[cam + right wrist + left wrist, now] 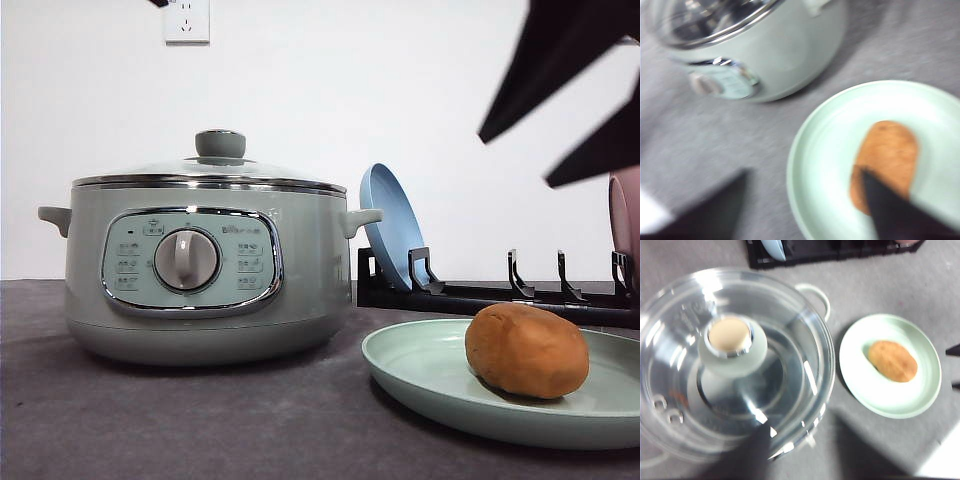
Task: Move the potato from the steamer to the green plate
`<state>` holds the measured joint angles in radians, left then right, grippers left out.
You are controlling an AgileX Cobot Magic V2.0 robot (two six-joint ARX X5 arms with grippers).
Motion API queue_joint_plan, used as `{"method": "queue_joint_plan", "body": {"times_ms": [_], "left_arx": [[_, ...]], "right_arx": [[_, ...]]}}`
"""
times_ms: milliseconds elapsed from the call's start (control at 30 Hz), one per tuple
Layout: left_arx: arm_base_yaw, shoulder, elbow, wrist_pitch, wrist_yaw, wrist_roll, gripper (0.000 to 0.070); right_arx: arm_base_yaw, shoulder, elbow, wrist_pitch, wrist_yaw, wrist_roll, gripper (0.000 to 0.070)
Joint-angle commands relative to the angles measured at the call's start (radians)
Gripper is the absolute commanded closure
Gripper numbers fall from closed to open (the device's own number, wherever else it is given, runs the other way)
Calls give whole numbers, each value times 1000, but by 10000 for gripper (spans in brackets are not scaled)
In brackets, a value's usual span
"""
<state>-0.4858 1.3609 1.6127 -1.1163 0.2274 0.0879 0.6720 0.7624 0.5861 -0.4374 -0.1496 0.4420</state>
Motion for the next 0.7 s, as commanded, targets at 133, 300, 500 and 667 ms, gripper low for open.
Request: {"method": "queue_joint_plan", "body": {"times_ms": [133, 300, 500, 667], "left_arx": [[-6, 10, 19, -20, 6, -3, 700], [-5, 10, 19, -13, 6, -2, 700], [-5, 10, 19, -13, 6, -2, 700], [-5, 10, 19, -13, 6, -2, 700]], "right_arx": [[6, 5, 11, 6, -7, -8, 700], [6, 5, 11, 13, -7, -8, 700], [6, 5, 11, 39, -7, -8, 700], [6, 5, 11, 48, -7, -8, 700]]}}
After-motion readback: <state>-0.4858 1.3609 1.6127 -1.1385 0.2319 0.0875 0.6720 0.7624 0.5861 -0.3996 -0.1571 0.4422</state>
